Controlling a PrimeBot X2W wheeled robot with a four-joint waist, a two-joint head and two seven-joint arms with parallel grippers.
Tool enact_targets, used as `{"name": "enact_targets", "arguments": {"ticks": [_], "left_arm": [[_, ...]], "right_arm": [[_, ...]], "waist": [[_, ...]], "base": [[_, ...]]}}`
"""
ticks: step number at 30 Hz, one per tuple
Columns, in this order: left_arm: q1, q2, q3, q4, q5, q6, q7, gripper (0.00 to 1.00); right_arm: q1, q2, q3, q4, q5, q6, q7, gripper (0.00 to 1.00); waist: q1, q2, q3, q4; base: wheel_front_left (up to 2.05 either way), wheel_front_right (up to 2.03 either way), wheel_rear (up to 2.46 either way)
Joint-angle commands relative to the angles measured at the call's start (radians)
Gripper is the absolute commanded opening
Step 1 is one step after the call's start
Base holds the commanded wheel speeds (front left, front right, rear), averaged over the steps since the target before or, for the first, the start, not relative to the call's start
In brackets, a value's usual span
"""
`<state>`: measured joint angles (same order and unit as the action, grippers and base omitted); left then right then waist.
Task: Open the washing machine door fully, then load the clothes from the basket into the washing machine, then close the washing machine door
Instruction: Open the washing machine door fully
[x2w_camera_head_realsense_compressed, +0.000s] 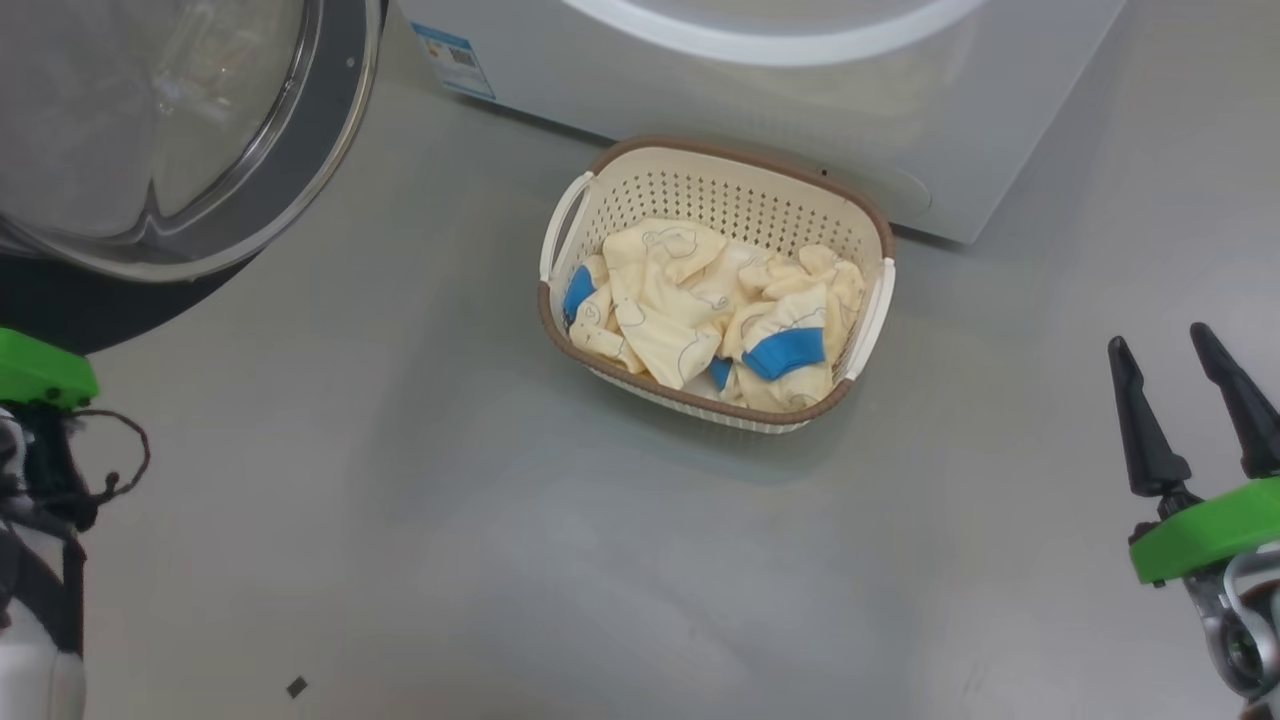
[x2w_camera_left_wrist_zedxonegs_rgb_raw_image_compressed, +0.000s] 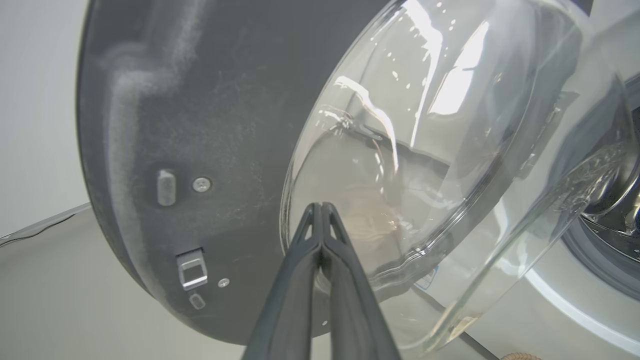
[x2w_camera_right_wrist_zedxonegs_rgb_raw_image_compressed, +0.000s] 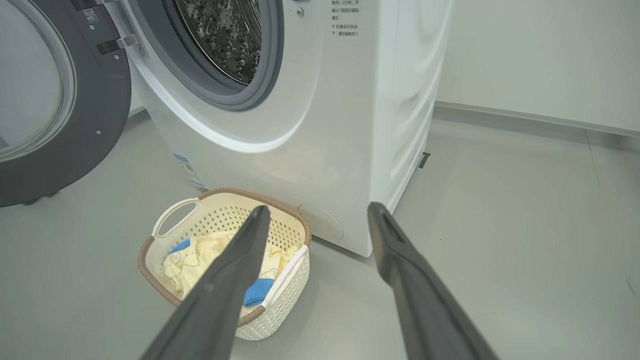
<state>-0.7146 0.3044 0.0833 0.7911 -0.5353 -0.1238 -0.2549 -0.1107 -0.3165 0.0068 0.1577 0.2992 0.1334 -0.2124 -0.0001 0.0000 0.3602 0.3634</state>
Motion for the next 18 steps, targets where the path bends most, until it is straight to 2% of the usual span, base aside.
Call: {"name": "enact_targets", "arguments": {"ticks": [1,12,18], "left_arm": [[0.008,0.050,0.017,-0.043,0.013,-0.004,-0.007,0.00],[0.172,0.008,-0.045,-0.178,0.053,-0.006,-0.007,0.00],[0.275,-0.027,-0.071,-0.265,0.056,-0.004,-0.007,0.00]], "right_arm": [[-0.012,-0.007,0.018,-0.015,0.008,-0.003,-0.018,1.00],[0.006,0.067,0.018,0.068,0.017,-0.003,-0.047,1.00],[0.023,0.108,0.002,0.070,0.014,-0.003,-0.049,1.00]], "waist": [[0.0001,0.0000,-0.038,-0.021],[0.0001,0.0000,-0.187,-0.098],[0.0001,0.0000,-0.253,-0.159]], "base": [[0.00,0.00,0.00],[0.00,0.00,0.00],[0.00,0.00,0.00]]}}
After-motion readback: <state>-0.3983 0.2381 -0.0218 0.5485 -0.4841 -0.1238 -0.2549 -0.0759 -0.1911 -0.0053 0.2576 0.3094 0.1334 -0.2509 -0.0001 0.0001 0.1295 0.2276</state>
